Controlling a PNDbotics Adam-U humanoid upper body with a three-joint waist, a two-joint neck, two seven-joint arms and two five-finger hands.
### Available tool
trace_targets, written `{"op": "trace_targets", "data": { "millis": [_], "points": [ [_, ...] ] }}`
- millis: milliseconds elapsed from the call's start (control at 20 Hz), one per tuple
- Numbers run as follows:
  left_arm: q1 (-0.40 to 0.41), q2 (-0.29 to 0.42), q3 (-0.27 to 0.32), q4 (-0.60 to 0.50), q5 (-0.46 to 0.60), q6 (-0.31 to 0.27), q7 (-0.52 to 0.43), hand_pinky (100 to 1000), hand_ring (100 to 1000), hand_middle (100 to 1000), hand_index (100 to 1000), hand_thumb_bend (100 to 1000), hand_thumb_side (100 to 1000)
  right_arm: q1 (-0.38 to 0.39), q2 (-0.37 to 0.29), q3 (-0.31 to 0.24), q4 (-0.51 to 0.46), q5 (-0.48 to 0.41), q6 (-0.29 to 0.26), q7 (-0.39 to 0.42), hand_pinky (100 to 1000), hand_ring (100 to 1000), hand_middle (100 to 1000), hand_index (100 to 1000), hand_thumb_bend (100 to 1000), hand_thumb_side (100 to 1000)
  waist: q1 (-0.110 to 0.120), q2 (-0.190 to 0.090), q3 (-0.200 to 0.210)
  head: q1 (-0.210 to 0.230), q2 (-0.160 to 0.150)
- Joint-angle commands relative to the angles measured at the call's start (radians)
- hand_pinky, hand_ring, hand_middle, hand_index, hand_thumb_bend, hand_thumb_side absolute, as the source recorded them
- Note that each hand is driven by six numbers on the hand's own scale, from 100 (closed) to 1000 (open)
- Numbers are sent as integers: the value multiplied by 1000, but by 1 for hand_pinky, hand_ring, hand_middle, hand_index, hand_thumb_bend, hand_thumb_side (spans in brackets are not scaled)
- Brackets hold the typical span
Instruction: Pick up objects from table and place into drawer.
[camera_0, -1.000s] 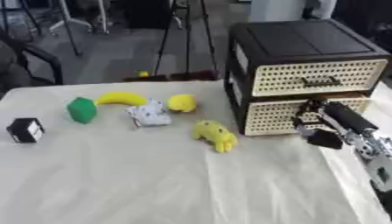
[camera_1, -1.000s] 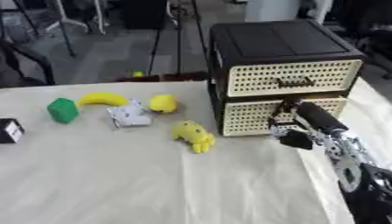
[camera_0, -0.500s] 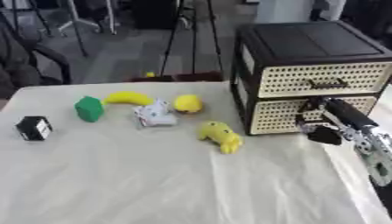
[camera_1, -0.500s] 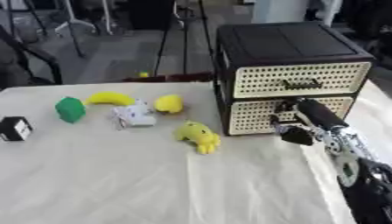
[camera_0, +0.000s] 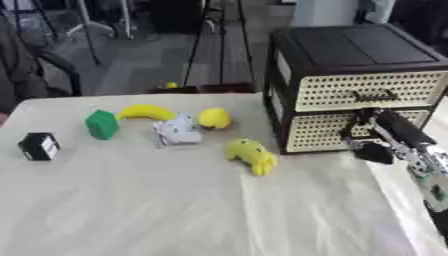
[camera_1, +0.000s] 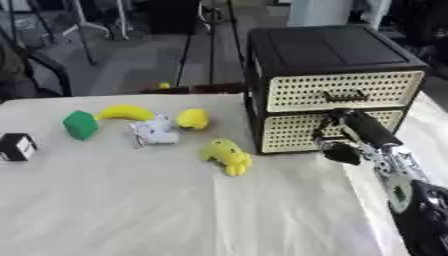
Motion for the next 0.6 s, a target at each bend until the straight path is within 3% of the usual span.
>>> {"op": "trace_targets", "data": {
  "millis": [50,350,600],
  "points": [
    [-3,16,12,-10,-1,-4,-2,478,484,542,736,661,808,27,-51,-17,-109,-81,9,-15,447,655,698,642,100,640,-3,-13,-4,6,3],
    [5,14,19,-6,-5,-8,-3,478,483,540,735,659,810,157,-72,-50,-305,-277,49,-7,428,634,680,615,100,676,-7,-14,-20,17,4],
    [10,12,22,-3,-9,-12,-7,478,481,537,735,658,811,242,-59,-85,-435,-390,71,8,414,623,669,606,100,706,-7,-14,-30,21,4]
  ]
}}
